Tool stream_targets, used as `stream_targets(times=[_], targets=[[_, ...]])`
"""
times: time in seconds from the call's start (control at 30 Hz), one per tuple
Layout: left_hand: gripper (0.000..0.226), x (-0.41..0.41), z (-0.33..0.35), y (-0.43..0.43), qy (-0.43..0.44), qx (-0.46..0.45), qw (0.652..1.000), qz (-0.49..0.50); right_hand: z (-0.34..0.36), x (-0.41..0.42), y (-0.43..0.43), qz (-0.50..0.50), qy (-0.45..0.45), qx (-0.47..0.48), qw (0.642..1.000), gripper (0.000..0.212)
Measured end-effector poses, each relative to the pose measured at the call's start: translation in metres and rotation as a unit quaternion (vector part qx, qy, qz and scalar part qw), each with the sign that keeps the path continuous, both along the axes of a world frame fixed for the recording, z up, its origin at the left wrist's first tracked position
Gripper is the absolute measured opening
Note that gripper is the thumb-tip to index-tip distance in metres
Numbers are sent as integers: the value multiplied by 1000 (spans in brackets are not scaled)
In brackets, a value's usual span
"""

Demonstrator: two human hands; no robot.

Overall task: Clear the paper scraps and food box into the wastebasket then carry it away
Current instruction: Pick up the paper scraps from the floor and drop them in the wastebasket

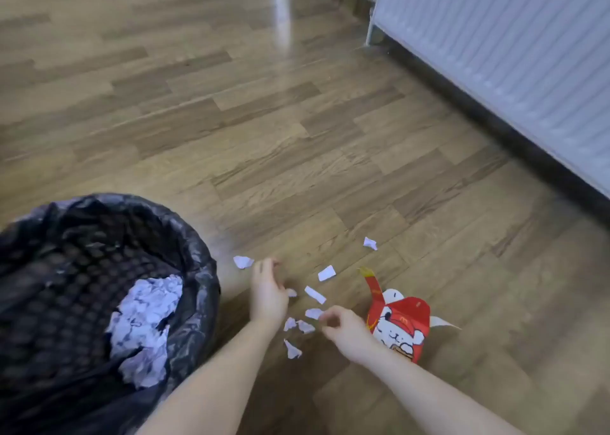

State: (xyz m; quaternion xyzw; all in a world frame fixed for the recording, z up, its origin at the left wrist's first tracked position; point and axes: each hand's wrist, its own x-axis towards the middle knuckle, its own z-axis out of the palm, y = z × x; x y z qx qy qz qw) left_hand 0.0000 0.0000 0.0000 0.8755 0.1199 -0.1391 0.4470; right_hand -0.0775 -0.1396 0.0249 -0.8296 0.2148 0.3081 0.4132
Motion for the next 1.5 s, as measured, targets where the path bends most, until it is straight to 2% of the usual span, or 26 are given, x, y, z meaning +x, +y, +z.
stream_targets(times=[0.1, 0.17, 0.3, 0.37, 0.53, 0.67, 0.83, 0.93, 0.97, 1.13, 1.2, 1.27, 1.4, 1.5], targets=[[41, 13, -25, 6, -25, 61, 994, 82, -23, -5, -10, 25, 1, -51, 998, 24], [44, 21, -38, 16, -34, 101, 990, 93, -32, -14, -19, 19, 4, -90, 996, 23], [53, 27, -62, 33, 8, 166, 986, -12, -39, -31, -28, 29, -14, -153, 988, 29], [46, 25, -67, 37, 0, 186, 981, -51, -42, -31, -30, 20, -23, -169, 985, 31], [23, -3, -61, 35, -63, 208, 974, -60, -51, -24, -30, 5, -16, -185, 983, 42], [10, -14, -55, 31, -58, 174, 982, -38, -57, -19, -30, 6, -7, -199, 980, 44], [12, -29, -28, 9, -23, 106, 994, 12, -56, -12, -29, 21, 28, -192, 981, 36], [18, -45, -4, -4, 0, 69, 997, 41, -43, -9, -20, 33, 19, -155, 987, 13], [17, -48, 4, -7, 4, 60, 998, 37, -38, -8, -17, 29, 11, -136, 990, 11], [18, -52, 55, -3, -25, 5, 1000, 3, 0, 11, -8, 60, -20, -118, 991, 34], [20, -51, 67, 0, -23, -17, 1000, 10, 0, 14, -11, 57, -13, -133, 989, 27], [25, -47, 76, 2, -18, -49, 998, 24, -2, 15, -9, 0, -18, -122, 992, 19], [27, -47, 100, 8, -12, -92, 995, 42, 24, 23, 9, -152, -81, 43, 984, 7], [19, -42, 133, 11, -58, -120, 991, 16, 88, 37, 30, -165, -182, 184, 952, 12]])
